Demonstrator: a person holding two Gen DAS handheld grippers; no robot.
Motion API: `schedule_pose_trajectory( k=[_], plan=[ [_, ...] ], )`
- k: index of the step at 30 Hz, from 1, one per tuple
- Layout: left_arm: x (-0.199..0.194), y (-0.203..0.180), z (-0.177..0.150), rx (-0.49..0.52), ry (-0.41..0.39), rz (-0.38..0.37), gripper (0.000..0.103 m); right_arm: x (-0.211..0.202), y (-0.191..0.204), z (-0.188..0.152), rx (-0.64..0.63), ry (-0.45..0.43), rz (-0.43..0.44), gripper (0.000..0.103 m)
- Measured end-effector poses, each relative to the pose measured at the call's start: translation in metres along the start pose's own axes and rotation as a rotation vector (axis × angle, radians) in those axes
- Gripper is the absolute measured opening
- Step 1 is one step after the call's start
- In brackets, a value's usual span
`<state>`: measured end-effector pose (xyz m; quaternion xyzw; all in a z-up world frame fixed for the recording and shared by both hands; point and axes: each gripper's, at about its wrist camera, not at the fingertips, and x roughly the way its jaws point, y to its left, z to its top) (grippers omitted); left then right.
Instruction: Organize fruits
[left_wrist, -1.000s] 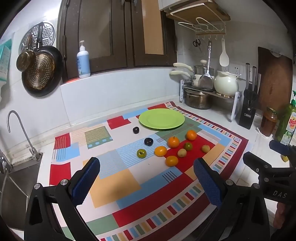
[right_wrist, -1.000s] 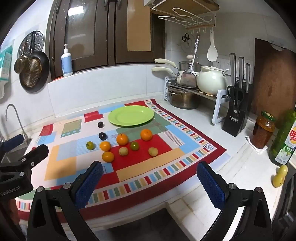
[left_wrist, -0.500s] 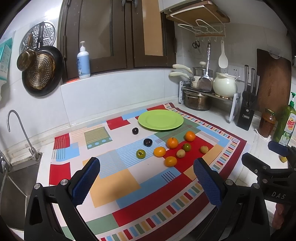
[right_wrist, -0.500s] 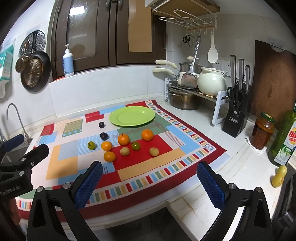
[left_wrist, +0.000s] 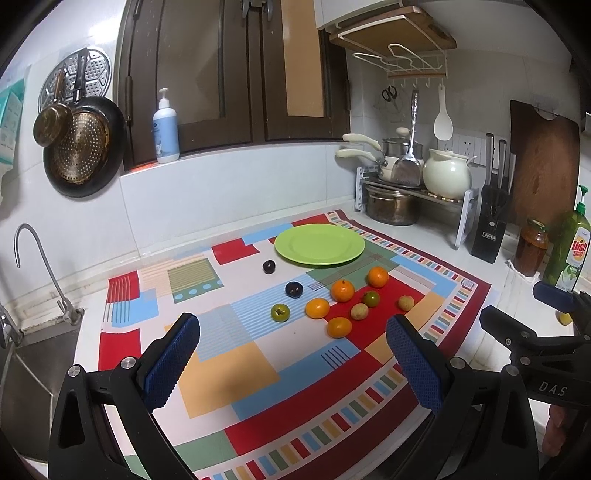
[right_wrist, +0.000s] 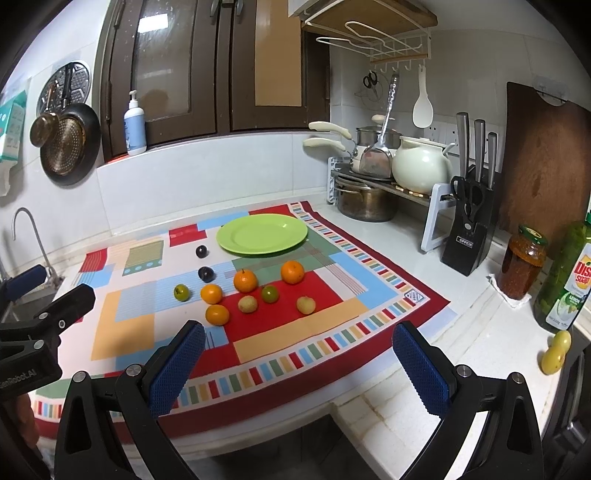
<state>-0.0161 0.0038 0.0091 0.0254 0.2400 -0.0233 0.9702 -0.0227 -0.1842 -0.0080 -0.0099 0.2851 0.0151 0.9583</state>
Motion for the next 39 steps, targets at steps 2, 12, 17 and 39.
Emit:
schedule_pose_trajectory(
  k=[2,12,17,39],
  plan=[
    [0.0,0.0,0.0,0.0,0.0,0.0,0.103,0.0,0.0,0.0,-0.002,0.0,0.0,0.102],
    [0.001,-0.001,0.001,0.0,0.001,-0.001,0.103,0.002,0.001,0.001,-0.003,0.003,0.002,0.102],
    [0.002,-0.002,0.002,0.001,0.002,-0.001,0.103,0.003,0.0,0.001,-0.001,0.003,0.001,0.102],
    [0.016,-0.016,0.006,0.006,0.016,0.0,0.103,0.017,-0.01,0.001,0.002,0.016,0.013,0.102]
  ],
)
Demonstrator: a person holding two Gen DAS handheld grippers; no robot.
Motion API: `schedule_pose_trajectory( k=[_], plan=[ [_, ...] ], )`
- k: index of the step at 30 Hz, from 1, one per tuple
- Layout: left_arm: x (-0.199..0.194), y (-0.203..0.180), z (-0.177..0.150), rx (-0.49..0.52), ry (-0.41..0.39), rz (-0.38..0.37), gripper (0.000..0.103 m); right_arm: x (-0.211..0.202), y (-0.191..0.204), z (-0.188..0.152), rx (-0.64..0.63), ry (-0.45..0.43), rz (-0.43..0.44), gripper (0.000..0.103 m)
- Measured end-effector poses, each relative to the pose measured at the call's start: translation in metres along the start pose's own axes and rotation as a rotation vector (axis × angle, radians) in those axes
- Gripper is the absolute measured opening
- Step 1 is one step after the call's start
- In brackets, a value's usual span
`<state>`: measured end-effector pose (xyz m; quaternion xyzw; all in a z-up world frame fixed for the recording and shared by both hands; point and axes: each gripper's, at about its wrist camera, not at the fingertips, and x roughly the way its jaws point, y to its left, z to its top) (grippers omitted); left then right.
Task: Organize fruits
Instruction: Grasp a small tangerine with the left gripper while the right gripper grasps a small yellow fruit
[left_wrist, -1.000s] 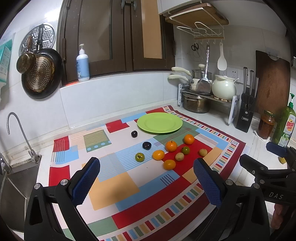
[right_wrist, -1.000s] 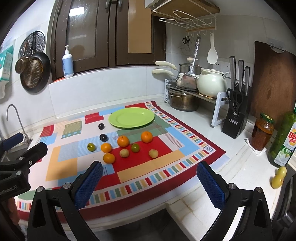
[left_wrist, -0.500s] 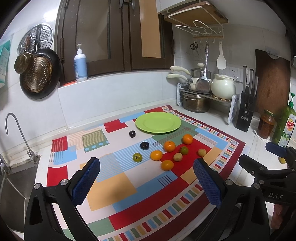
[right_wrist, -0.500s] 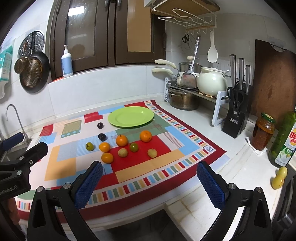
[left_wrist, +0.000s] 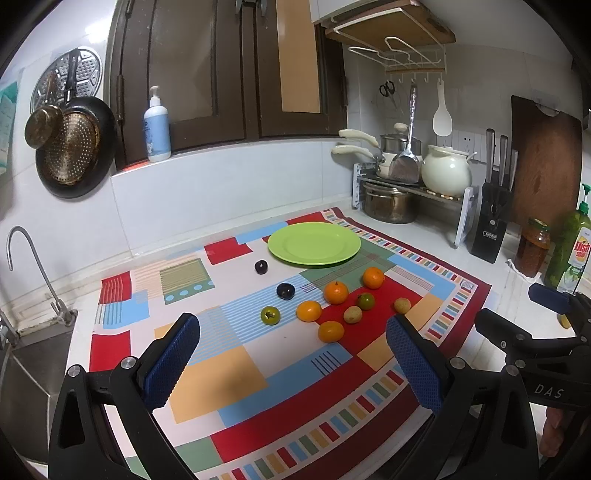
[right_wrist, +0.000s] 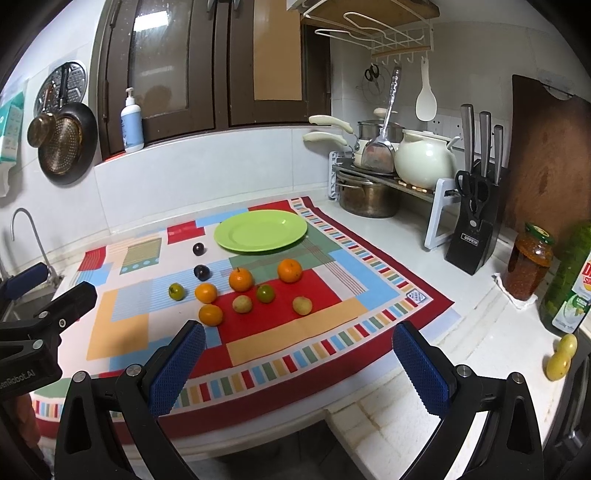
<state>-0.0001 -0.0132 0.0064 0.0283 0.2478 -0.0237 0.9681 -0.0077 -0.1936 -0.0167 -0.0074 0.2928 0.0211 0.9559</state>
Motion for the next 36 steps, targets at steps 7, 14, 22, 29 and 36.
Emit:
schedule_pose_trajectory(
  k=[7,14,22,29,36],
  plan=[
    [0.011,-0.002,0.0,-0.004,0.016,0.001,0.103,0.009,-0.003,0.001,-0.004,0.016,0.006,0.102],
    [0.032,-0.007,-0.003,-0.003,0.048,-0.002,0.103,0.027,-0.006,0.003,-0.019,0.046,0.003,0.102],
    [0.07,-0.016,-0.006,0.003,0.113,-0.012,0.091,0.061,-0.009,0.005,-0.052,0.101,0.015,0.101],
    [0.111,-0.023,-0.013,-0.008,0.198,-0.019,0.085,0.103,-0.01,0.005,-0.066,0.169,0.044,0.095],
    [0.148,-0.026,-0.02,-0.037,0.284,-0.039,0.078,0.148,-0.012,0.004,-0.057,0.261,0.09,0.081]
  ],
)
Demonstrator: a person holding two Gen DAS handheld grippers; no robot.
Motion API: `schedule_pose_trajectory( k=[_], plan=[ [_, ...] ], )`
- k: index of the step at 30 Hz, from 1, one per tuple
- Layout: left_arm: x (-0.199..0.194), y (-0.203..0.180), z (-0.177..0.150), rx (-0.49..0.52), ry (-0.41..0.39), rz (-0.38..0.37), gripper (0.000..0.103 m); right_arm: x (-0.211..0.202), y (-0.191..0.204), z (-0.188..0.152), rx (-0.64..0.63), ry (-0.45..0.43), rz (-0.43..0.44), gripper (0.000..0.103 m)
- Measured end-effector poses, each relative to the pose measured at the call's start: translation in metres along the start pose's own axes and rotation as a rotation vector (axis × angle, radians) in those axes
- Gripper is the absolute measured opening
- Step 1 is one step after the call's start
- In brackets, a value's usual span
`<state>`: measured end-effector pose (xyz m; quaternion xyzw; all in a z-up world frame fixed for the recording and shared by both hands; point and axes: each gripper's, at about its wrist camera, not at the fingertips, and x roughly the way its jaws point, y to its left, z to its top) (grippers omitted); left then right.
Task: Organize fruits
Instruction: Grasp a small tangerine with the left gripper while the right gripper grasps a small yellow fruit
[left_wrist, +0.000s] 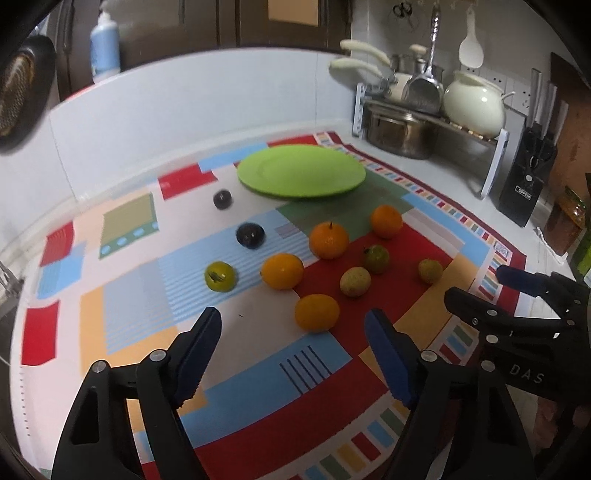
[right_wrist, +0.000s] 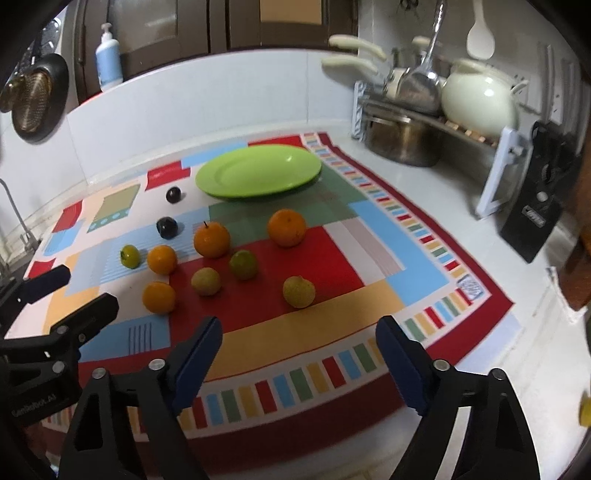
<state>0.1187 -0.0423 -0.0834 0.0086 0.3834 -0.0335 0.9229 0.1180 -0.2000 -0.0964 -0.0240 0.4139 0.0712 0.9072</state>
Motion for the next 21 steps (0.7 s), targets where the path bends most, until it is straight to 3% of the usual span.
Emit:
schedule_pose_trajectory(
  k=[8,21],
  plan=[
    [0.031,-0.002,0.001,-0.03,0.075,-0.032,0.063,0.035,-0.005,0.006,-0.005,0.064,0.024,0.068],
    [0.049,-0.007,0.005,-0.042,0.116,-0.067,0.039,0.06,-0.006,0.012,-0.014,0.093,0.064,0.046]
  ],
)
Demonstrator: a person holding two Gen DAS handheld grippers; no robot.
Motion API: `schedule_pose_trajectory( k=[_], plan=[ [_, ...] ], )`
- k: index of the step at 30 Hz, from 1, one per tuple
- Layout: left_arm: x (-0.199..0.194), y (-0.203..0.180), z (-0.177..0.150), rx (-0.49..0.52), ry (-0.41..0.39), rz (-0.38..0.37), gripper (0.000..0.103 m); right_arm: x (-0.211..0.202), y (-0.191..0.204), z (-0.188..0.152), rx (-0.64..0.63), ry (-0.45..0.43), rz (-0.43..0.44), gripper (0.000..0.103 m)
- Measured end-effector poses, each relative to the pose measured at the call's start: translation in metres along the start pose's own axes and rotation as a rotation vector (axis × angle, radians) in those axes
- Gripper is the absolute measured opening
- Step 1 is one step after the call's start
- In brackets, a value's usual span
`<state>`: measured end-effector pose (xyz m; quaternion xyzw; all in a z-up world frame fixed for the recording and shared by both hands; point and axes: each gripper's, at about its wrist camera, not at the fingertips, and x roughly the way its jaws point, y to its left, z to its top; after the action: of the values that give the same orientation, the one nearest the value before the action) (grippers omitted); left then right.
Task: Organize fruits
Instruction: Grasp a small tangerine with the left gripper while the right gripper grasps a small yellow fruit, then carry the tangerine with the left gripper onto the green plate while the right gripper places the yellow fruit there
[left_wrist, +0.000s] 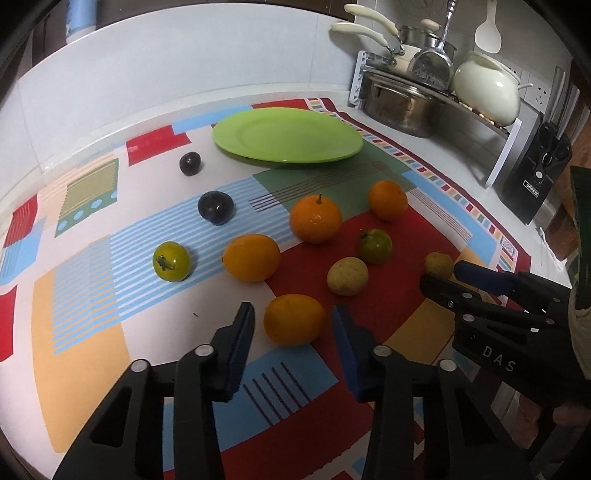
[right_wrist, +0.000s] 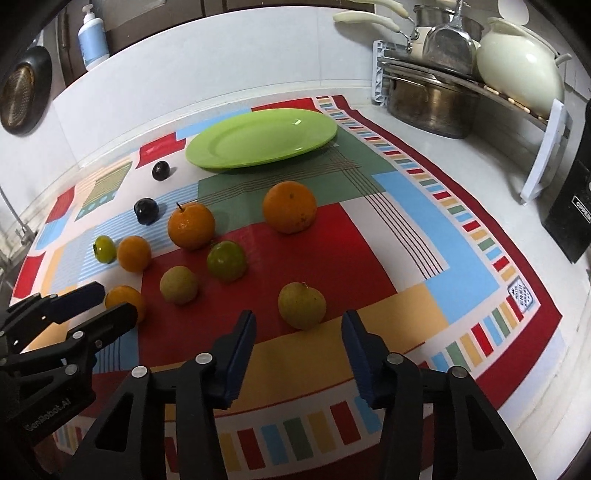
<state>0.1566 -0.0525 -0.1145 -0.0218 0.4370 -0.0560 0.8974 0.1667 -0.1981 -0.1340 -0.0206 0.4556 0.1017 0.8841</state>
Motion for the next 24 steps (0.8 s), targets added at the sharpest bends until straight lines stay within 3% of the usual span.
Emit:
schedule_pose_trajectory(
  k=[8,24],
  plan=[
    [0.002,-0.001,0.001,0.0,0.0,-0.003,0.036,0.006,0.001,0.0,-0.018,0.009,0.002,0.028],
    [-0.038,-0.012,0.011,0.065,-0.1,-0.019,0.036,-0.038,0.015,0.004,-0.062,-0.087,0.095,0.028]
  ],
)
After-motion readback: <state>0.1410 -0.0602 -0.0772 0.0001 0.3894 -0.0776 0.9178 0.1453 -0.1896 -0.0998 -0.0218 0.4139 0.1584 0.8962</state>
